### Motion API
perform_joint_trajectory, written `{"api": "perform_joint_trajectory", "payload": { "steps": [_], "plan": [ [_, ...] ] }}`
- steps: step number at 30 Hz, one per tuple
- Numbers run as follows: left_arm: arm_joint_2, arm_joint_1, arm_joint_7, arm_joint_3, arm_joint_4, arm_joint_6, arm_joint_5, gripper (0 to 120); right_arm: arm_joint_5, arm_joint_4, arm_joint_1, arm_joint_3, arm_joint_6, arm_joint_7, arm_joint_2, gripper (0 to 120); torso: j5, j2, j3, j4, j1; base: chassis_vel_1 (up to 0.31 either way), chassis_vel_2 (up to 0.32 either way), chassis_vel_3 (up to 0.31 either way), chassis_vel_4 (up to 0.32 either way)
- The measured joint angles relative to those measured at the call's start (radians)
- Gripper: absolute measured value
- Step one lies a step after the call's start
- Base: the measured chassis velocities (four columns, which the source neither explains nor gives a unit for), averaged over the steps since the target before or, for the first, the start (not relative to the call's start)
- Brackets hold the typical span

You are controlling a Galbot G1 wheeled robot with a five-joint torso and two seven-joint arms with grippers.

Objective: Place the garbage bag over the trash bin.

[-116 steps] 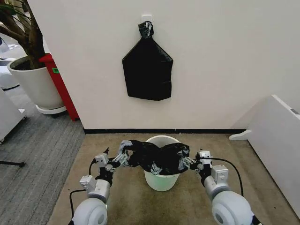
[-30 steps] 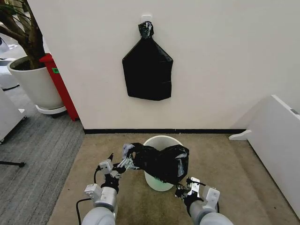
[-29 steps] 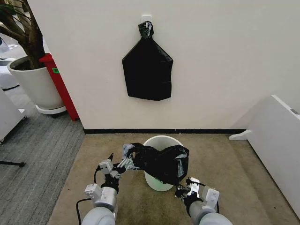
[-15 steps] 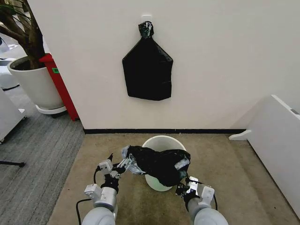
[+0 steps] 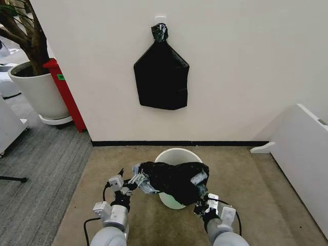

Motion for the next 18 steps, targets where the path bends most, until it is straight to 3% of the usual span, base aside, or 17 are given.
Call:
{"api": "perform_joint_trajectory", "payload": {
  "steps": [7,13,16,18],
  "plan": [
    [0.005,0.007,0.013,-0.007,-0.015,-0.002,-0.001,100,-0.038,0.093,-0.048,0.012,-0.017,0.008,-0.016,53,-0.0001,0.000,0.000,-0.0001,0.000,0.000,0.000,0.000,0.000],
    [0.025,0.037,0.129,-0.018,-0.037,-0.028,-0.013,100,-0.090,0.130,-0.055,0.022,0.011,0.002,-0.013,75,-0.0001,0.000,0.000,-0.0001,0.000,0.000,0.000,0.000,0.000],
    [0.041,0.053,0.207,-0.035,-0.055,-0.047,-0.025,100,-0.237,0.127,-0.018,0.047,0.079,-0.042,-0.023,88,0.0000,0.000,0.000,0.0000,0.000,0.000,0.000,0.000,0.000],
    [0.044,0.055,0.214,-0.039,-0.057,-0.051,-0.027,100,-0.253,0.127,-0.003,0.055,0.087,-0.056,-0.033,93,0.0000,0.000,0.000,-0.0001,0.000,0.000,0.000,0.000,0.000]
  ]
}}
